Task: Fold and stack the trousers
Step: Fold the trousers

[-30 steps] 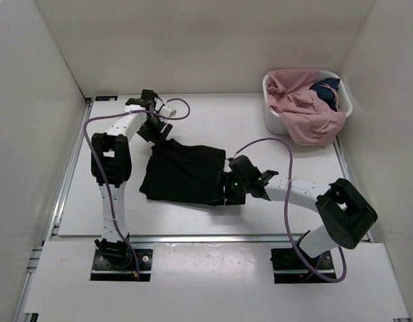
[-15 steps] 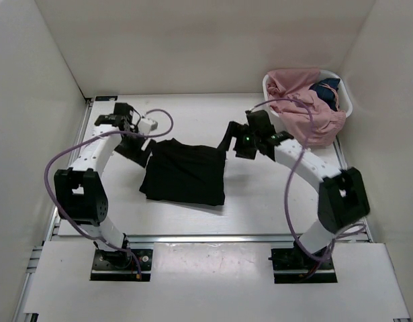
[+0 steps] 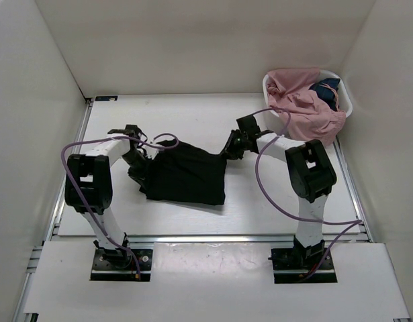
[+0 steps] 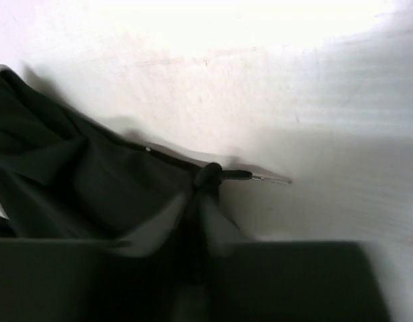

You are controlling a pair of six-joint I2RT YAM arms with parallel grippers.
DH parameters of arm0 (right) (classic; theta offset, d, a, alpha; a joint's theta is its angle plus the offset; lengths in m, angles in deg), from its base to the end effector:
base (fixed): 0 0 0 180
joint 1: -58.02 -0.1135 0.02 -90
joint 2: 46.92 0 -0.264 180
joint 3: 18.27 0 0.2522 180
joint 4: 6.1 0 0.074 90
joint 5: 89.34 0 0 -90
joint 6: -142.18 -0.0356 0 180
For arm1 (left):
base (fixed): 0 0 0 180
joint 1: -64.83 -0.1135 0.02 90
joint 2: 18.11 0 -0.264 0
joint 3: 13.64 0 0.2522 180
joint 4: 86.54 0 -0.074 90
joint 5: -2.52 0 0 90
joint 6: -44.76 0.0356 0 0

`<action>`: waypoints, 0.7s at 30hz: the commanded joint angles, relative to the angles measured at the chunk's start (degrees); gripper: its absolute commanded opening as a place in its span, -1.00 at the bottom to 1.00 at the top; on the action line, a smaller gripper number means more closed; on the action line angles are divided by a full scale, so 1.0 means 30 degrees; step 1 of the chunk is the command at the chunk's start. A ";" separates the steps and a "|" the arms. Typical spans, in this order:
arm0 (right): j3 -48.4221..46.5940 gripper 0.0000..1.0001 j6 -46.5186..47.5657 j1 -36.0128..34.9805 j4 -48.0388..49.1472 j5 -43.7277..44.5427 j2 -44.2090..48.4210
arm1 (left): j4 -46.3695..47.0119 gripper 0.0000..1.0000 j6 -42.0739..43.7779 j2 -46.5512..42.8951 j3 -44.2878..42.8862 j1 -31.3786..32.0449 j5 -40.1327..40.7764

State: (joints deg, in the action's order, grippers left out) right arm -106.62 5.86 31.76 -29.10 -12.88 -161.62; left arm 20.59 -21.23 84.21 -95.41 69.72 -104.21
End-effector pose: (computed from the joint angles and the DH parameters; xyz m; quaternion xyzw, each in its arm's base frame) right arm 0.3793 0.1964 0.1590 0.1219 0.9241 0.2933 0.2126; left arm 0.3040 -0.0363 0.1750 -0.2426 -0.9587 0.1483 0.0050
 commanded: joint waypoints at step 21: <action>-0.2560 0.57 -0.0733 0.0931 0.0069 0.0995 -0.0121 | -0.0710 -0.08 0.0756 -0.1705 0.0119 -0.0749 -0.0602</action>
State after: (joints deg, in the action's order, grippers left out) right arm -111.49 0.83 34.75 -26.15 -10.02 -164.39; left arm 19.76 -19.63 82.18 -90.16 68.10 -104.08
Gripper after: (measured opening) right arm 0.775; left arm 0.458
